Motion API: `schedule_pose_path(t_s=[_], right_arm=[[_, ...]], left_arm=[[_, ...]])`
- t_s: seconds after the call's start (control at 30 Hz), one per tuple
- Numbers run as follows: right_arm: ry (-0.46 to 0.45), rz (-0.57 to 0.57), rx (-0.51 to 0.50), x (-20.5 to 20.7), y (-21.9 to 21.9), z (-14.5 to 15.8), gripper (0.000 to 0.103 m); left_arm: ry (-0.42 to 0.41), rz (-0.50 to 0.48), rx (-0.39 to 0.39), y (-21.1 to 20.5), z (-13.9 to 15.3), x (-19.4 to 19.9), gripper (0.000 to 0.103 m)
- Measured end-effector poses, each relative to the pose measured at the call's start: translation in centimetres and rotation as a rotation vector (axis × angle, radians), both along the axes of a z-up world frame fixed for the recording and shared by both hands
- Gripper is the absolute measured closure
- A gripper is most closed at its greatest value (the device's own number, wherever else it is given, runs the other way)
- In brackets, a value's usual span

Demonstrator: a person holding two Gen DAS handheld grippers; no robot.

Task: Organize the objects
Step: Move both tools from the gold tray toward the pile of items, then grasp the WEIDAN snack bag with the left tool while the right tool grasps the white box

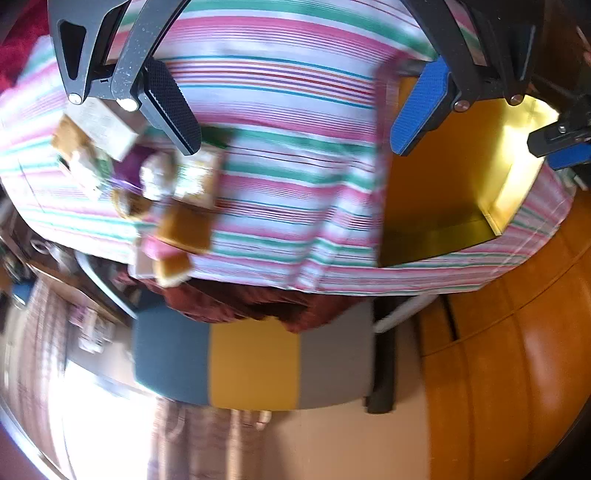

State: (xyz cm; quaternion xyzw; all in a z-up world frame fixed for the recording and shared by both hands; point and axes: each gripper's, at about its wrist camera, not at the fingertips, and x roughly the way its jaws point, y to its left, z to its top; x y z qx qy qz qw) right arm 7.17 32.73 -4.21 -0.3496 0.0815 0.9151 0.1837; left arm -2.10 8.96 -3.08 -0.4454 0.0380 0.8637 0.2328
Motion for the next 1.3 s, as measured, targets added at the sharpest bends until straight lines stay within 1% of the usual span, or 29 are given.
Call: schedule_pose_path(t_s=[0.03, 0.23, 0.3, 0.37, 0.43, 0.53, 0.6, 0.63, 0.7, 0.77, 0.83, 0.87, 0.9, 1.0, 1.1, 1.17, 1.27, 1.3], right_arm=[[-0.004, -0.018, 0.000, 0.4, 0.8, 0.0, 0.000], [-0.015, -0.158, -0.011, 4.1, 6.7, 0.2, 0.000], [-0.022, -0.208, -0.009, 5.3, 8.8, 0.3, 0.000], [-0.034, -0.233, -0.018, 6.3, 10.4, 0.3, 0.000], [-0.061, -0.241, -0.026, 7.2, 12.0, 0.1, 0.000], [-0.105, -0.223, -0.031, 8.0, 13.5, -0.2, 0.000], [-0.123, -0.201, -0.048, 8.2, 14.5, -0.5, 0.000], [-0.134, -0.184, -0.057, 8.2, 15.1, -0.7, 0.000], [-0.158, -0.139, -0.054, 8.0, 15.6, -0.9, 0.000], [-0.184, -0.087, -0.029, 7.3, 15.8, -1.3, 0.000], [-0.215, -0.033, -0.026, 6.6, 16.0, -2.0, 0.001], [-0.226, -0.012, -0.024, 6.3, 16.0, -2.4, 0.005], [-0.242, 0.005, -0.022, 5.9, 16.0, -2.8, 0.009], [-0.282, 0.042, -0.030, 5.3, 16.1, -4.0, 0.016], [-0.298, 0.060, -0.045, 5.3, 16.2, -4.8, 0.020], [-0.306, 0.072, -0.054, 5.3, 16.2, -5.2, 0.022], [-0.316, 0.089, -0.048, 5.1, 16.1, -5.5, 0.029], [-0.316, 0.092, -0.049, 5.1, 16.1, -5.5, 0.030]], left_arm=[[-0.003, -0.039, 0.003, 0.3, 0.0, 0.1, 0.029], [-0.003, -0.156, 0.020, 4.3, 0.8, 0.2, 0.029], [-0.010, -0.217, 0.023, 6.2, 1.1, 0.0, 0.029], [-0.018, -0.263, 0.030, 8.2, 1.1, -0.3, 0.029], [-0.026, -0.303, 0.016, 10.2, 0.9, -0.4, 0.029], [-0.018, -0.361, -0.012, 13.5, 0.5, -0.5, 0.029], [-0.010, -0.402, -0.018, 15.8, 0.2, -0.4, 0.029], [-0.005, -0.413, -0.036, 16.9, 0.0, -0.3, 0.029], [0.000, -0.455, -0.052, 19.1, -0.6, -0.1, 0.029], [-0.004, -0.484, -0.079, 21.3, -1.5, -0.1, 0.031], [0.003, -0.511, -0.085, 22.7, -2.1, 0.0, 0.031], [0.004, -0.520, -0.108, 23.7, -2.6, -0.1, 0.031], [-0.002, -0.529, -0.116, 24.3, -2.9, -0.1, 0.031], [-0.003, -0.555, -0.137, 26.1, -3.7, -0.4, 0.031], [-0.010, -0.581, -0.155, 27.7, -4.6, -0.6, 0.031], [-0.022, -0.584, -0.185, 29.0, -5.6, -0.9, 0.031], [-0.047, -0.591, -0.197, 30.4, -6.7, -1.3, 0.031], [-0.048, -0.595, -0.201, 30.8, -7.0, -1.3, 0.031]])
